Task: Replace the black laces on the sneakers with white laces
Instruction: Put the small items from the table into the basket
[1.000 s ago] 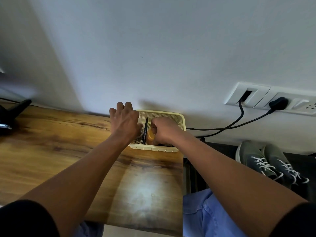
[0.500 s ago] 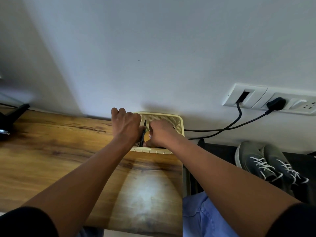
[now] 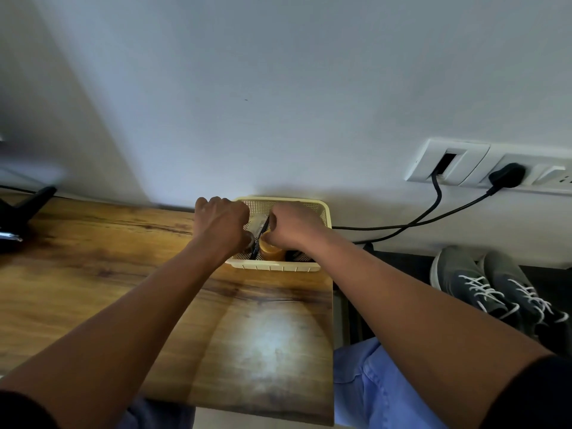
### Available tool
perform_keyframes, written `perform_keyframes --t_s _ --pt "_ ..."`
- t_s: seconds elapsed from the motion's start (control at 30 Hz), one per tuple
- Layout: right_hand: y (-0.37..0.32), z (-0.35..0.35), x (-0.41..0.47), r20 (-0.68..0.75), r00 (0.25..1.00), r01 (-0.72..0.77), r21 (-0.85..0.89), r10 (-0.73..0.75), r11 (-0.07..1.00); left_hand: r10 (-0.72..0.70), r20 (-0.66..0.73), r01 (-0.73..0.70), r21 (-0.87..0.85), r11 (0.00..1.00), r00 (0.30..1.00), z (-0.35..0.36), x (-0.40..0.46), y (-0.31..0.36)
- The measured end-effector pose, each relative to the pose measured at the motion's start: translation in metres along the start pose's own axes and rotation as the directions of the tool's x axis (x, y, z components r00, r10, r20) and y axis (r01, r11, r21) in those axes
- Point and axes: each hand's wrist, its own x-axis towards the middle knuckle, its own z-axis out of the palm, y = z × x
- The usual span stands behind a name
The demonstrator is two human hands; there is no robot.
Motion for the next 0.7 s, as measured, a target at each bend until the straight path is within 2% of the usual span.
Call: perform_keyframes --t_s 0.17,0.27,0.37,0.57,0.7 --pt "-0.003 0.006 0.005 -0.018 1.000 -0.017 0.061 0.018 0.998 0.027 0.015 -0.027 0.017 0.999 1.000 -0.001 -0.003 -0.005" --pt "-0.005 0.012 0.007 -0.008 1.000 -0.015 0.082 0.016 0.997 0.053 0.023 -0.051 -0.083 0.995 0.998 0.000 -0.006 -0.008" --pt "-0.004 0.016 0.010 -0.007 1.000 -0.021 0.057 0.021 0.998 0.051 0.036 -0.044 -0.162 0.986 0.998 -0.001 -0.007 -0.008" --pt "-0.002 0.025 0.019 0.033 0.999 -0.003 0.040 0.002 0.999 0.022 0.036 -0.014 -0.205 0.979 0.999 -0.001 -0.004 -0.014" --pt "-0.002 0.029 0.026 0.077 0.997 -0.002 -0.035 0.005 0.999 0.025 0.024 -0.019 -0.237 0.971 0.999 0.004 -0.004 -0.014"
